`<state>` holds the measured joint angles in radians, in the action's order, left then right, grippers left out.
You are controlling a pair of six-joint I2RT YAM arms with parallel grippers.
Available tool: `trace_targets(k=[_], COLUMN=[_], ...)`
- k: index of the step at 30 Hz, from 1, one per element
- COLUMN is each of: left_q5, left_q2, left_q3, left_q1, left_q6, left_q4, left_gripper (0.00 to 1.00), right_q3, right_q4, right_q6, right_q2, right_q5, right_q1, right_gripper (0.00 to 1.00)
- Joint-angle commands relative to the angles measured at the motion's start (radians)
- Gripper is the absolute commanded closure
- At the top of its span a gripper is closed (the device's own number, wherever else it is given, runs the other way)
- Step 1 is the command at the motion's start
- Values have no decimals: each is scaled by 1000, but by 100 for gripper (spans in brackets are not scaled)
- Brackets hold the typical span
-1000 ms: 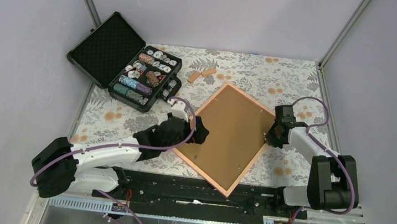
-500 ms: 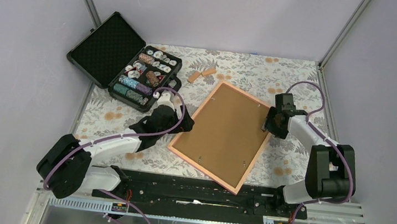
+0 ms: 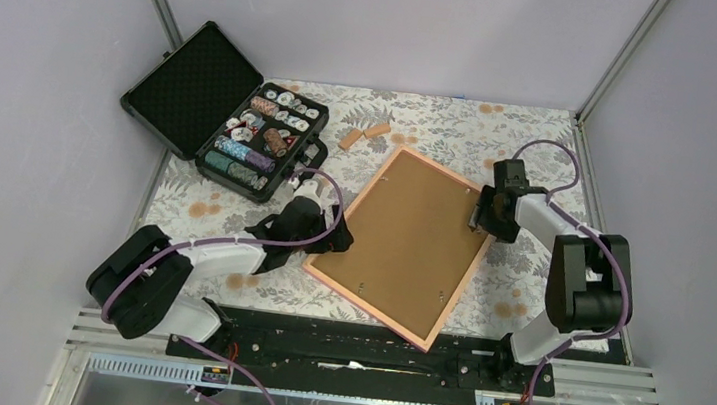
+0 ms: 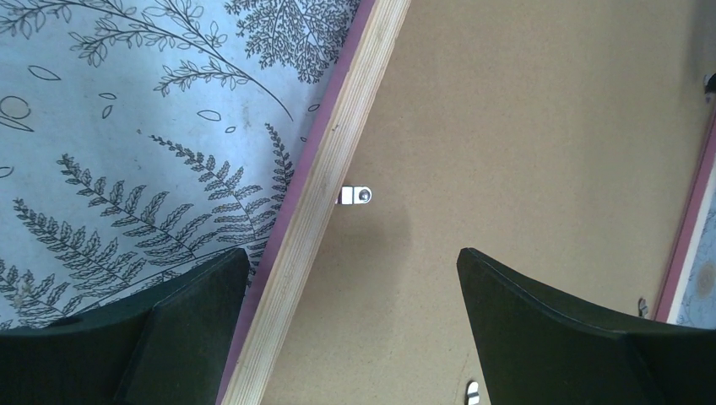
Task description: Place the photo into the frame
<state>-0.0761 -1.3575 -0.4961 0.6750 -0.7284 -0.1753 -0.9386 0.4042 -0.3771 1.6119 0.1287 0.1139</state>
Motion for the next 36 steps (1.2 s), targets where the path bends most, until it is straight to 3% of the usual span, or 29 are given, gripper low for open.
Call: trace_targets(k=[1,3,11,17,27,32,36], left_q5=[10,0,4,13,23,26,26], left_q2=[-26,-19,10,12,-3,-5,-4], left_q3=[-48,-46,-20,-13,-22,-21,-20], left_q1=[-5,-5,-5,-5,-5,-5,-5], left_q6=[22,30,32,28,30,30,30], left_q4=[-29,-24,-51,-62,-63,-65,-66], left_gripper=[1,2,1,2,1,2,1], right_q3=[-56,-56,-57,-61,-52,-60,-82], right_q4=[-16,-20,-33,-34,-50,-44,-17], right_q6=[5,2,-1,-4,-29,-24,-28], right_q2=[47,59,103,107,90,80,55], right_q5=[-7,1,23,13,-73,-76,-59], right_q1=[-5,-5,-5,-7,-8,-8,-7], right_gripper=[38,42,38,70,96,92,63])
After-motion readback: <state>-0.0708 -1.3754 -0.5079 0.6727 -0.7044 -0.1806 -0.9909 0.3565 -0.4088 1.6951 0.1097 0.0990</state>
